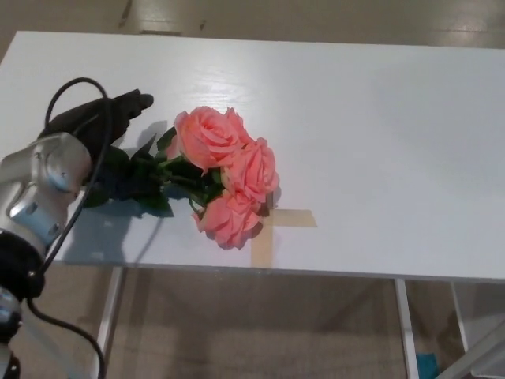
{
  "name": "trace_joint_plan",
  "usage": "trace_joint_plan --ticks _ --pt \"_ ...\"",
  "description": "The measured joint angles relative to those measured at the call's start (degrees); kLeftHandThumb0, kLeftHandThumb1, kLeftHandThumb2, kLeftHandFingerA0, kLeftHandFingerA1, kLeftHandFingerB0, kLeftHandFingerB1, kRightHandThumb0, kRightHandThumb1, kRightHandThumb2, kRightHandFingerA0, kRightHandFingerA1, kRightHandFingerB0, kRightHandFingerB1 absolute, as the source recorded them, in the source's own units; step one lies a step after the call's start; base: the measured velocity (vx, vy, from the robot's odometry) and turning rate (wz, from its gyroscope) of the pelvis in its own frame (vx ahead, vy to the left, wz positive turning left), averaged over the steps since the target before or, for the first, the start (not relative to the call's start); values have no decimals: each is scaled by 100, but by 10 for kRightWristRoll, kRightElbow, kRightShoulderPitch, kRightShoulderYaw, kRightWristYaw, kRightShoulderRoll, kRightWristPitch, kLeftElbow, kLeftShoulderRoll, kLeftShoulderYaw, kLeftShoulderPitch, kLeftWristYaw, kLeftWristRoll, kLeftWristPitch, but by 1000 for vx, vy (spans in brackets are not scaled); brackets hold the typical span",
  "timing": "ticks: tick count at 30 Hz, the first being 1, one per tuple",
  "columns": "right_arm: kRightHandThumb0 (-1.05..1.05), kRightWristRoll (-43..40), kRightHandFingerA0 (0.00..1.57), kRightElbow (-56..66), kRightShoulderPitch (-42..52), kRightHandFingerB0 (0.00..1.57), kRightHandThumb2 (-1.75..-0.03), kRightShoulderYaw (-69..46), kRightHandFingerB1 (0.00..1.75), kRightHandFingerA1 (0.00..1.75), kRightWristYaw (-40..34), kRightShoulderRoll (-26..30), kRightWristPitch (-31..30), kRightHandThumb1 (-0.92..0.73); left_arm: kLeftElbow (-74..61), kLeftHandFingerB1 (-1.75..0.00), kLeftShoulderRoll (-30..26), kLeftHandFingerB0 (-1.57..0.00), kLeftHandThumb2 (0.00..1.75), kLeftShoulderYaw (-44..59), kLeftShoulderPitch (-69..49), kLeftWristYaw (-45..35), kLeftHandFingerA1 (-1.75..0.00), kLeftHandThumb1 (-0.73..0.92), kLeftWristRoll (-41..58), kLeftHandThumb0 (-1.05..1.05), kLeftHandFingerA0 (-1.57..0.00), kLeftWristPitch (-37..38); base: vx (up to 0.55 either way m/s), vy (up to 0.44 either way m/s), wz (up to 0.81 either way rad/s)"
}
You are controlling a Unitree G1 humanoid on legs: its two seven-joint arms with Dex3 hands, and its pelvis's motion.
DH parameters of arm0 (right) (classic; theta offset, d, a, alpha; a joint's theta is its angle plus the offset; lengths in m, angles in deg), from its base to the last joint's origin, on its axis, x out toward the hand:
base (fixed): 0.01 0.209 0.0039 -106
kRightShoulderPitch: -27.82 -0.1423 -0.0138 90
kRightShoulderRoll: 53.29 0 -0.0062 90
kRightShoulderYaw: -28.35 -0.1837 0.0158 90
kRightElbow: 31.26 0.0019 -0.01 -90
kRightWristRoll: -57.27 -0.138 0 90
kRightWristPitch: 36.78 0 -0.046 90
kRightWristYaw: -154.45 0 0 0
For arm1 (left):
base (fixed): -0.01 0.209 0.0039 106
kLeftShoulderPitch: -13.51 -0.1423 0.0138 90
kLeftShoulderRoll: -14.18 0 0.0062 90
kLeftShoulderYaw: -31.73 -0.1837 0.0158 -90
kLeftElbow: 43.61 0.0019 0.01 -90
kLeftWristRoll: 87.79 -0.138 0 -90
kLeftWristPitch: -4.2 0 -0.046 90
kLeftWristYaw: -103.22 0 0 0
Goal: Use the left hand to pick up the rose and passes it to a human.
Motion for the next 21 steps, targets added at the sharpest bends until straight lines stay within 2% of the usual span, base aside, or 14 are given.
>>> trace_joint_plan --ticks 11,19,20,21 --pt "-34 0 66 0 -4 53 -61 5 39 43 5 0 0 -69 7 -21 27 -4 81 -2 6 -6 -20 40 -34 -64 -5 0 0 0 0" --pt "-34 0 65 0 -5 50 -61 6 38 43 9 0 0 -70 43 -21 37 -4 72 -20 17 -22 -37 38 -61 -57 -6 -21 0 0 0" --pt "-34 0 65 0 -5 51 -61 6 38 43 10 0 0 -70 50 -20 39 -7 64 -22 23 -26 -35 38 -64 -56 -10 -28 0 0 0" --pt "-34 0 65 0 -5 51 -61 6 38 43 11 0 0 -70 52 -20 40 -5 66 -24 26 -29 -38 37 -66 -54 -12 -32 0 0 0"
